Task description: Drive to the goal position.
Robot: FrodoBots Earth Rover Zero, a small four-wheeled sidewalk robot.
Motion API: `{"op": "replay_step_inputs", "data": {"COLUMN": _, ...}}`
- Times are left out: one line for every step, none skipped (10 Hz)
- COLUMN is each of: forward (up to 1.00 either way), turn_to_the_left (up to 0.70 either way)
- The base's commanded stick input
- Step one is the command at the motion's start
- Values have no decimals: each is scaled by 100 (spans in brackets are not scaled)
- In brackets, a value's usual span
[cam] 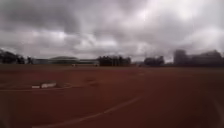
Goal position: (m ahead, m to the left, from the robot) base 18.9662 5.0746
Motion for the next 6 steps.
{"op": "replay_step_inputs", "data": {"forward": 70, "turn_to_the_left": 0}}
{"op": "replay_step_inputs", "data": {"forward": 70, "turn_to_the_left": 0}}
{"op": "replay_step_inputs", "data": {"forward": 70, "turn_to_the_left": 0}}
{"op": "replay_step_inputs", "data": {"forward": 70, "turn_to_the_left": 0}}
{"op": "replay_step_inputs", "data": {"forward": 70, "turn_to_the_left": 0}}
{"op": "replay_step_inputs", "data": {"forward": 70, "turn_to_the_left": 0}}
